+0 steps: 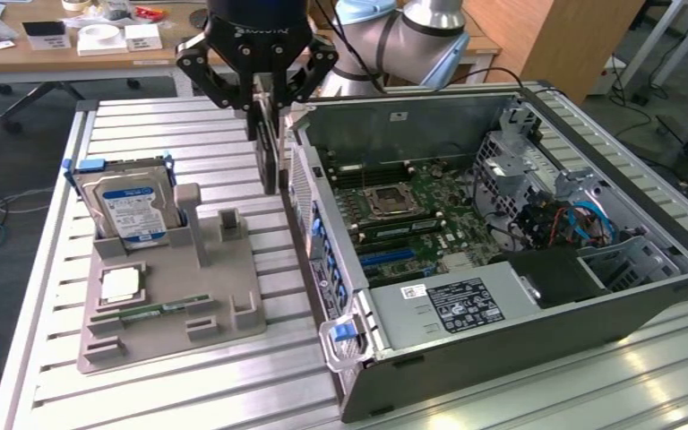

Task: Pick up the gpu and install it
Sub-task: 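Pick up the gpu and move the gpu toward the slot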

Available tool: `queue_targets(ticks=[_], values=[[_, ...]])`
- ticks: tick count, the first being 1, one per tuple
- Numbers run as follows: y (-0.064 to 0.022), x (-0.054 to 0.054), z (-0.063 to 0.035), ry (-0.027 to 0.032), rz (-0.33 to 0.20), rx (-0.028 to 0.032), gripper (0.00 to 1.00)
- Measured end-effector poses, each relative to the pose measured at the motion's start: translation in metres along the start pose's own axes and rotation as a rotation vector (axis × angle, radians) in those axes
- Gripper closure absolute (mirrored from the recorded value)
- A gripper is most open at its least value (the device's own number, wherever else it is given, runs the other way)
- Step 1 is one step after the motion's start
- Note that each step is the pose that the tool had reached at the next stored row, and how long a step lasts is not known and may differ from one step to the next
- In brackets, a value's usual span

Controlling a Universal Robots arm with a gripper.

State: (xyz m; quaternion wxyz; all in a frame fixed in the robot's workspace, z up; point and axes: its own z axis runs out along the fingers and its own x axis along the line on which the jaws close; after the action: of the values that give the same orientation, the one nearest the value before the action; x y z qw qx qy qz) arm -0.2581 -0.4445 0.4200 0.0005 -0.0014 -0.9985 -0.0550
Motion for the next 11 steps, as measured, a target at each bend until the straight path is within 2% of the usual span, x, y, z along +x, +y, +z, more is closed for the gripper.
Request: queue_targets(ticks=[11], values=[[0.0001, -0.016, 0.0000, 0.0000, 0.000, 0.0000, 0.73]])
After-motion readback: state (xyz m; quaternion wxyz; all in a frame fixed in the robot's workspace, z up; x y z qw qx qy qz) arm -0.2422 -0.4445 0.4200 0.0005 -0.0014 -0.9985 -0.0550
